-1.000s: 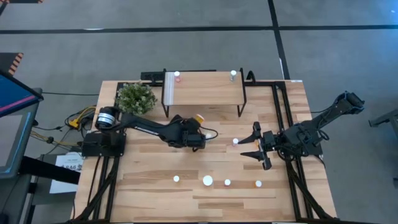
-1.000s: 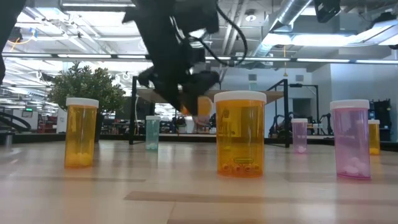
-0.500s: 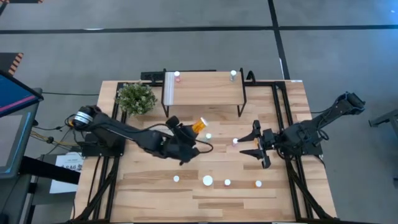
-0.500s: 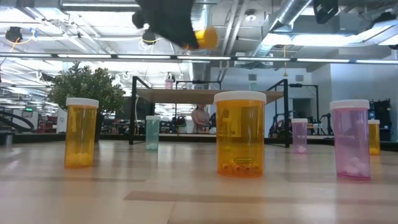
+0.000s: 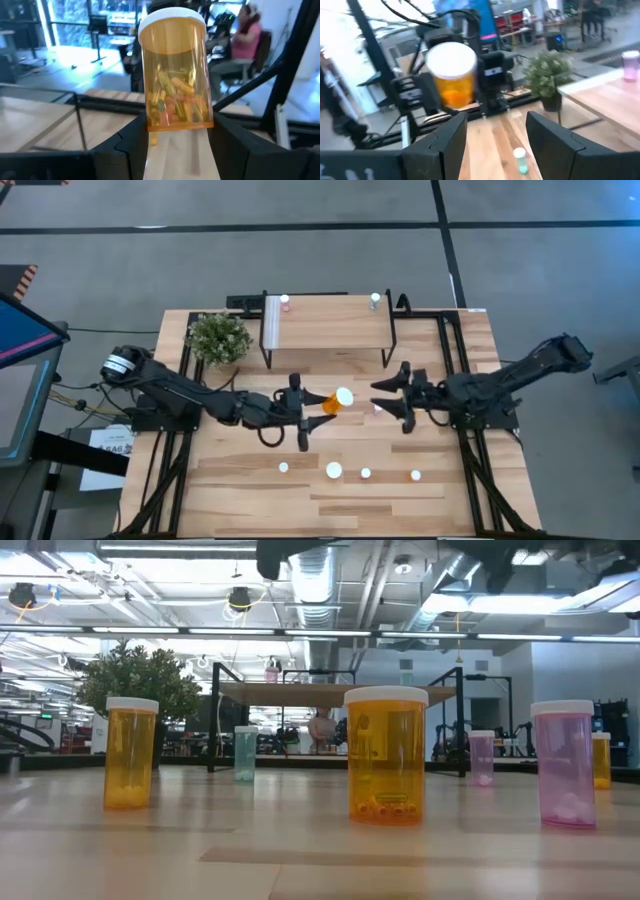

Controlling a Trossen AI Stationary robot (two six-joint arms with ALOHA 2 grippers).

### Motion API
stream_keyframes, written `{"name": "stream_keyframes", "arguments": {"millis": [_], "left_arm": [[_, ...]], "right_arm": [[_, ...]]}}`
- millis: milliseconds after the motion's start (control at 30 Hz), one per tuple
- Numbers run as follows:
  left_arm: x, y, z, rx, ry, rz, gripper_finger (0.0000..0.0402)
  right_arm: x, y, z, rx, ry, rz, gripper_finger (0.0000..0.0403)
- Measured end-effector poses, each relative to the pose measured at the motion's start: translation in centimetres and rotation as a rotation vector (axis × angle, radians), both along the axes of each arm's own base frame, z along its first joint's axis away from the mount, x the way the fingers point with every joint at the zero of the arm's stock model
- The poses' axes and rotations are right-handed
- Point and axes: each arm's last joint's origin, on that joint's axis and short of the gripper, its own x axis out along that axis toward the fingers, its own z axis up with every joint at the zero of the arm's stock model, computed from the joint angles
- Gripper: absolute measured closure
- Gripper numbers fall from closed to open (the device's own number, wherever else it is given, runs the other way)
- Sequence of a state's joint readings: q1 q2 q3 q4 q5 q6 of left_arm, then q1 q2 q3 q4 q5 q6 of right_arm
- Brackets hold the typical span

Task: Pick and place medicine bottles onto shelf by color
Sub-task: Put the top big orange pill bottle on the shelf

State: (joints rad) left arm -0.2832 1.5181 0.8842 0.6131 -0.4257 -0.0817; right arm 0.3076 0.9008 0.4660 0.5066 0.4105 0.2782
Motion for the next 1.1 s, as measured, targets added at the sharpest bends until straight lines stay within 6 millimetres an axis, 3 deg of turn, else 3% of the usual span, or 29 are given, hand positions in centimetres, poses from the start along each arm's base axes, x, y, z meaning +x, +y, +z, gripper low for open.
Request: {"name": "stream_keyframes", "arguments": {"millis": [133,367,633,1100], "left_arm": [[0.0,0.5,-0.5,-0.007,0.001,0.005,0.0242],[0.1,1.1,-0.3,0.0,-0.015,-0.017,0.0242],[0.3,1.8,-0.3,0.001,-0.015,0.004,0.0242],[0.5,2.5,-0.4,-0.024,-0.015,-0.021,0.0242]], "right_arm": [[1.4,-0.8,-0.3,0.038,-0.042,-0.006,0.0178],[3.3,-1.0,-0.3,-0.037,-0.187,0.148,0.0178],[5.0,-0.9,-1.6,-0.069,-0.198,0.14,0.0178],[8.1,-1.5,-0.6,-0.08,-0.194,0.1,0.0178]]}}
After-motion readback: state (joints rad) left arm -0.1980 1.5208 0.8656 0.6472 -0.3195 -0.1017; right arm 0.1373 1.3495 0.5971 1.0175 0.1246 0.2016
